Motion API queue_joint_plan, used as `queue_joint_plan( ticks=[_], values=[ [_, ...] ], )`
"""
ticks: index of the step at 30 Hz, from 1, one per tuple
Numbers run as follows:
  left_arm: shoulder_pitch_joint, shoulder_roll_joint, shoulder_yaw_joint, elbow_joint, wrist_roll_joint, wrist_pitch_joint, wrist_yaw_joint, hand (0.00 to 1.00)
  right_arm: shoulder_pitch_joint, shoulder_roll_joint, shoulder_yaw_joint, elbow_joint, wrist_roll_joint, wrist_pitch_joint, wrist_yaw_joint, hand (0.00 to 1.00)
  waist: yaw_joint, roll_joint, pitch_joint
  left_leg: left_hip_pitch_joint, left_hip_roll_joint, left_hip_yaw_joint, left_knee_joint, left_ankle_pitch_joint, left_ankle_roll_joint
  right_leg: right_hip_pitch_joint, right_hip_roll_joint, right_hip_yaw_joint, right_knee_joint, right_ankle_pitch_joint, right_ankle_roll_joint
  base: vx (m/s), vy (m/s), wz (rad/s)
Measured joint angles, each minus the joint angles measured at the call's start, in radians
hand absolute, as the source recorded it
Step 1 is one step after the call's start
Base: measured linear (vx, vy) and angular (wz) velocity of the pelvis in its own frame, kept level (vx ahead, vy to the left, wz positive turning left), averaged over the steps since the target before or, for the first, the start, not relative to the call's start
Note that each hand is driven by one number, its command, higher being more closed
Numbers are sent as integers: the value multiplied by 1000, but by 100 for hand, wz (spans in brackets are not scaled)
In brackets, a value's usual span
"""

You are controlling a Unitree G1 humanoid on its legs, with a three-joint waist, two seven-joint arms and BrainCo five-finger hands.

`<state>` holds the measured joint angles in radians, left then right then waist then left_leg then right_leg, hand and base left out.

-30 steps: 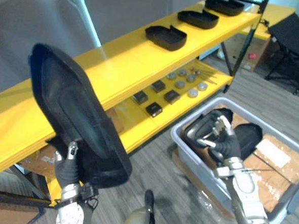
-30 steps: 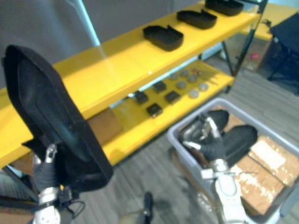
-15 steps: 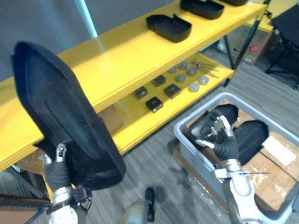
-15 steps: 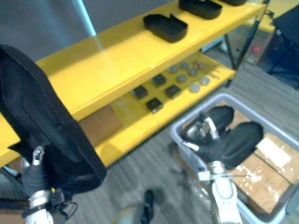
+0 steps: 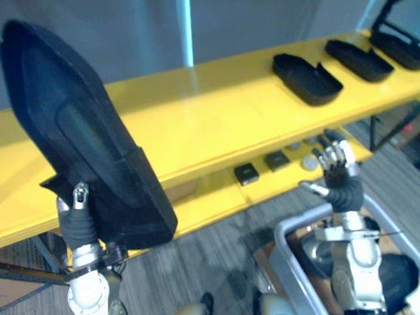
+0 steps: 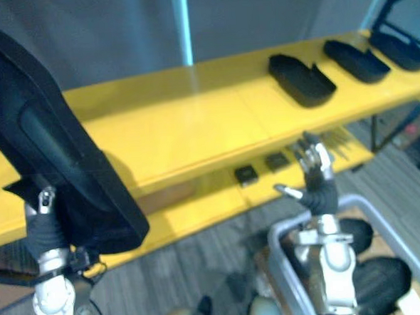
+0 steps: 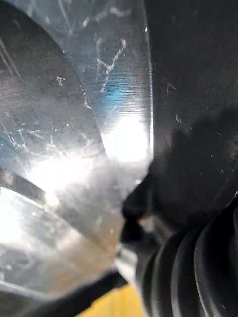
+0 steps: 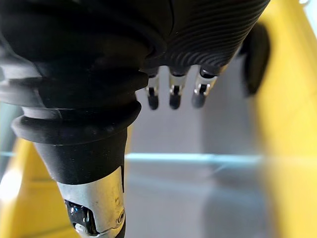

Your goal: Walk over and take plastic housings, then place them on the shelf

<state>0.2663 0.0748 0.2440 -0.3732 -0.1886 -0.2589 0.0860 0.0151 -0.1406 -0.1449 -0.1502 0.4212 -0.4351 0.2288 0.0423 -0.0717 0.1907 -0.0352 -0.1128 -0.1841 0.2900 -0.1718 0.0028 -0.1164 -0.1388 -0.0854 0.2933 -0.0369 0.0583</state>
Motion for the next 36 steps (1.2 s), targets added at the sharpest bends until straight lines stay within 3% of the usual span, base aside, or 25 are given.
queue_joint_plan(
  ticks=[1, 2, 4, 6, 7, 8, 9, 14, 18, 22, 24, 26, 32, 36],
  values=[
    [4, -2, -3, 2, 0, 6, 1, 100, -11, -5, -1, 0, 12, 1, 6, 0, 3, -8, -9, 0, -3, -2, 14, -18, -3, 22, -4, -8, -21, -19, 25, 274, -300, 45],
    [20, -35, -16, 4, -2, 18, 5, 100, -34, -27, -2, 1, 41, 10, 14, 0, 8, 22, -17, -4, 26, -16, 42, -42, -27, 70, 22, -47, -83, -21, 20, 213, -251, 57],
    [38, -64, -50, 3, -3, 24, -4, 100, -40, -46, -12, 1, 65, 32, 17, 0, 0, 58, -37, -19, 77, 37, 31, -57, -36, 121, 46, -110, -152, -10, 7, 164, -195, 77],
    [19, -75, -70, 4, -3, 26, -30, 100, -37, -43, -61, 12, 86, 72, 15, 0, -9, 86, -47, -15, 179, 238, -3, -54, -46, 162, 53, -183, -183, -10, 1, 114, -141, 88],
    [9, -83, -72, 4, -3, 26, -33, 100, -34, -43, -71, 12, 86, 76, 13, 0, -15, 90, -48, -13, 204, 285, -15, -38, -57, 167, 51, -203, -183, -11, 0, 91, -78, 76],
    [-5, -91, -74, 5, -3, 26, -34, 100, -33, -38, -84, 13, 86, 85, 10, 0, -24, 100, -51, 6, 209, 316, -48, -5, -78, 176, 43, -221, -181, -11, 0, 75, -2, 50],
    [-14, -88, -76, 3, -3, 23, -28, 100, -33, -29, -89, 13, 85, 89, 6, 0, -20, 101, -52, 36, 191, 317, -97, 21, -72, 182, 29, -220, -180, -11, 0, 70, 38, 31],
    [-18, -81, -65, 3, 1, 29, -24, 100, -21, 50, -86, 12, 85, 93, -10, 0, -18, 71, -41, 65, 172, 341, -117, 27, -66, 193, 15, -199, -195, -8, 7, 9, 50, -13],
    [-15, -79, -40, 3, 52, 66, -50, 100, 46, 112, -86, -30, 32, 93, -56, 0, -29, 56, -43, 92, 166, 395, -144, 27, -62, 189, 17, -142, -235, 6, 23, -19, 22, -40],
    [-48, -33, -29, 10, 111, 149, -84, 100, 108, 113, -86, -103, 13, 98, -53, 0, -59, 68, -45, 105, 167, 443, -163, 26, -60, 183, 24, -100, -273, 33, 25, -3, 23, -35],
    [-124, 22, -30, 55, 106, 207, -111, 100, 140, 111, -87, -151, -4, 103, -47, 0, -67, 75, -48, 104, 168, 471, -171, 26, -59, 171, 30, -72, -295, 53, 24, 5, 13, -38],
    [-218, 67, -32, 137, 64, 257, -114, 100, 153, 110, -76, -167, -4, 126, -28, 0, -97, 79, -50, 107, 166, 487, -177, 29, -57, 169, 37, -51, -311, 65, 26, 9, 3, -30],
    [-432, 137, -39, 380, -11, 373, -67, 100, 241, 110, 35, -178, -4, 215, 19, 0, -150, 94, -50, 150, 170, 553, -199, 29, -56, 170, 48, 20, -324, 79, 26, 14, 5, -37],
    [-586, 215, -48, 662, -79, 431, 6, 100, 303, 102, 123, -183, -3, 268, 55, 0, -197, 115, -50, 184, 175, 607, -217, 29, -57, 168, 61, 71, -324, 82, 23, -13, -16, -37]
  ],
)
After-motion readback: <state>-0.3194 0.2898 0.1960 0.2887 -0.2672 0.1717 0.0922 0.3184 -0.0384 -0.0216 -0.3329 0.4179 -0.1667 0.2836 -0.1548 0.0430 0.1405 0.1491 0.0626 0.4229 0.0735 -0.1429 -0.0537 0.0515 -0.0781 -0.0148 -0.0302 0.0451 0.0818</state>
